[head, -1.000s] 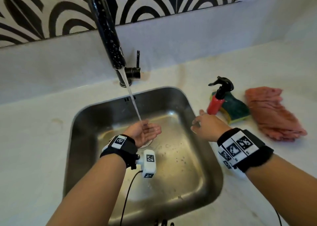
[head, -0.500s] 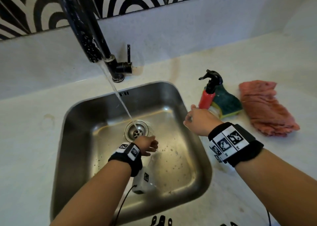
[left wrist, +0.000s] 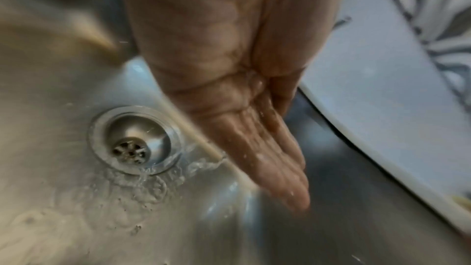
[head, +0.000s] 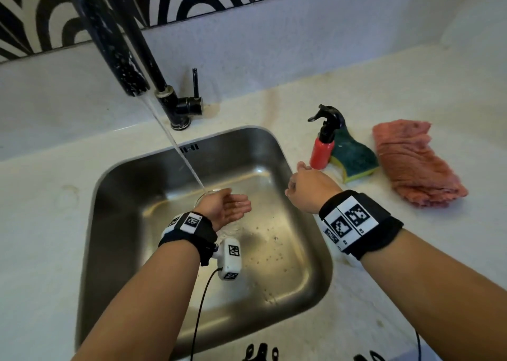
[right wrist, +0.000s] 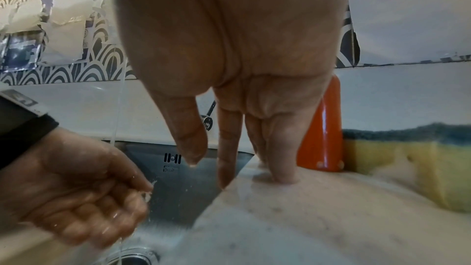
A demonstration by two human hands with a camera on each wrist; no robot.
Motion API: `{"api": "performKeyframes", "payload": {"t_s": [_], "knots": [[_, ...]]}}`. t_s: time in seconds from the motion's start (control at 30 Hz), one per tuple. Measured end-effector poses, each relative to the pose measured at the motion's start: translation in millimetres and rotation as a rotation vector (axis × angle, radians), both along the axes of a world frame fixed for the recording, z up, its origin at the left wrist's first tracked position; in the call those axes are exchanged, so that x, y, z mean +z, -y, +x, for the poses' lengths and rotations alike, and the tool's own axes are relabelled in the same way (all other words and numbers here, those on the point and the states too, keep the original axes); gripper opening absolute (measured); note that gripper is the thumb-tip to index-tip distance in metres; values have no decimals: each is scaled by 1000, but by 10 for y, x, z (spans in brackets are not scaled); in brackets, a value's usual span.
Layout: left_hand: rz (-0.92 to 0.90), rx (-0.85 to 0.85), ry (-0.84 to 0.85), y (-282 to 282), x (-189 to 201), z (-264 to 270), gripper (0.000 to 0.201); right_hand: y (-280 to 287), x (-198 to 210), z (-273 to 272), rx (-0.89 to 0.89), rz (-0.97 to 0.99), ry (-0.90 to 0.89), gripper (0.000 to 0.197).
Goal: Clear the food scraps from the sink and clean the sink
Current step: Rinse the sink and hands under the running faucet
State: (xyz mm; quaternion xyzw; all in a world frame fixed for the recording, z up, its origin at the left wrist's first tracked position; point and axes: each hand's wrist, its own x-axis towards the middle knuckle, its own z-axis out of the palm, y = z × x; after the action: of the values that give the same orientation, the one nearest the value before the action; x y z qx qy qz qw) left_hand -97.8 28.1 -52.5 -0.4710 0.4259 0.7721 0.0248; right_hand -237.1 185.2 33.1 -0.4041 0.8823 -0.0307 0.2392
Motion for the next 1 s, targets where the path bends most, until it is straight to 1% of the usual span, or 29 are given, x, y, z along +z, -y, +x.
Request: {"api": "performKeyframes", "payload": {"t_s": [0.1, 0.17, 0.2, 0.23, 0.27, 0.3, 0.33, 0.4, 0.47, 0.53, 0.6, 0.67, 0.73, 0.8, 1.0], "knots": [[-169, -455, 156, -325, 95, -156, 45, -3, -2, -3, 6, -5, -11, 36], [-288, -710, 246, -509, 101, -227, 42, -3, 3, -2, 7, -11, -10, 36], [-333, -791, 279, -564, 89, -244, 40, -6, 7, 1, 8, -11, -11, 36], [-368, -836, 307, -580, 72, -251, 39, -9, 12, 4, 9, -12, -12, 36], [-392, -844, 330, -567, 66, -237, 39, -12, 15, 5, 11, -13, -15, 36], [-400, -811, 342, -525, 58, -216, 38, -14, 19, 4, 11, -14, -16, 36], [-385, -733, 339, -471, 51, -180, 39, -17, 25, 4, 10, -16, -15, 36], [-305, -493, 286, -355, 64, -74, 39, -20, 38, 3, 7, -21, -12, 35], [-201, -252, 185, -237, 76, 46, 41, -22, 52, -1, 5, -25, -10, 34], [-107, -58, 72, -115, 74, 155, 45, -26, 54, -4, 3, -25, -13, 34], [-18, 115, -42, -15, 73, 241, 47, -24, 51, -1, 8, -23, -21, 34], [50, 236, -119, 52, 73, 290, 46, -22, 48, 0, 13, -18, -28, 35], [93, 286, -166, 77, 75, 309, 45, -20, 50, -4, 15, -4, -36, 35], [112, 295, -194, 86, 80, 296, 43, -15, 52, -19, 18, 6, -44, 36], [118, 195, -187, 109, 83, 242, 41, -3, -1, -51, -11, 6, -47, 34]]}}
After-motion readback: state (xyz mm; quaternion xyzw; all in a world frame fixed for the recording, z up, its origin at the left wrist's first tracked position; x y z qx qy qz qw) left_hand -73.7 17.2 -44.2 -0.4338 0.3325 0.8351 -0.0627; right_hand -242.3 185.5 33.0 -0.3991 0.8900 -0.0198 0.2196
